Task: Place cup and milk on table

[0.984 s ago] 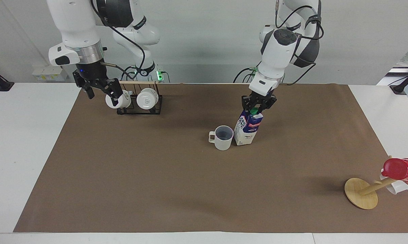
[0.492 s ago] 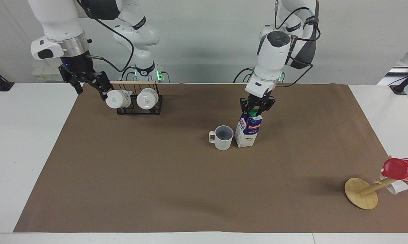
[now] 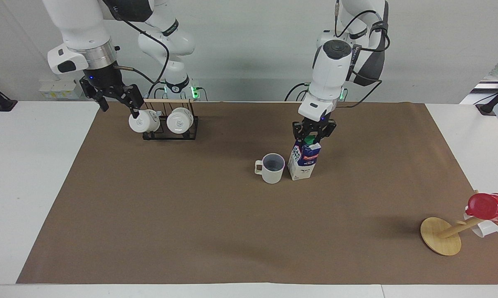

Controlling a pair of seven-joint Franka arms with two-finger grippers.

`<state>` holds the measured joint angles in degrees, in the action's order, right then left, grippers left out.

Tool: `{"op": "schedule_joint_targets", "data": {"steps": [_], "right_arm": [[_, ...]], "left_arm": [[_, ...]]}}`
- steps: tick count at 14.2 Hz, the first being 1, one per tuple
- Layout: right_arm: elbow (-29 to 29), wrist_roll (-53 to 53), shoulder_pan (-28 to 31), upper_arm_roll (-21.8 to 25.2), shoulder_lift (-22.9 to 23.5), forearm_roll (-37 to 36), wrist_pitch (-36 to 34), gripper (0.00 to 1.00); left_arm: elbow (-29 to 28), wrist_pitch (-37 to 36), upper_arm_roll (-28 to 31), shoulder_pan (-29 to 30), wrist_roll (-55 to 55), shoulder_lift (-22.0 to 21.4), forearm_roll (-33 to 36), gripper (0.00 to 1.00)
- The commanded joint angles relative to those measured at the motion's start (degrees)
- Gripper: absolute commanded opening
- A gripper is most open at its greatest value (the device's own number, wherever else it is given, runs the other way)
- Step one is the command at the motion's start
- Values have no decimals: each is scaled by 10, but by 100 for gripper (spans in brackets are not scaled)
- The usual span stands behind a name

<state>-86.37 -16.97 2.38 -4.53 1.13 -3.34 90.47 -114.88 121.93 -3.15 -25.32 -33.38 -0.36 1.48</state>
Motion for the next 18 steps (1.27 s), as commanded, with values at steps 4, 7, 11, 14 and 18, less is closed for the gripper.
{"op": "schedule_joint_targets", "data": {"steps": [4,7,11,14,18], "right_arm": [[-3,12,11,0,-4,14,-2,100],[-3,12,11,0,-4,14,-2,100],[-3,12,11,0,-4,14,-2,100],[-3,12,11,0,-4,14,-2,100],[-3,12,11,0,-4,14,-2,100]], "left_arm": [[28,2,10,-11,-19,12,9,100],[42,-29,17,-6,-12,-4,9,100],[66,-113,18,47,77,-23,10,100],[70,-177,18,111,179,-45,10,100],[91,-230,19,188,249,-54,9,100]]}}
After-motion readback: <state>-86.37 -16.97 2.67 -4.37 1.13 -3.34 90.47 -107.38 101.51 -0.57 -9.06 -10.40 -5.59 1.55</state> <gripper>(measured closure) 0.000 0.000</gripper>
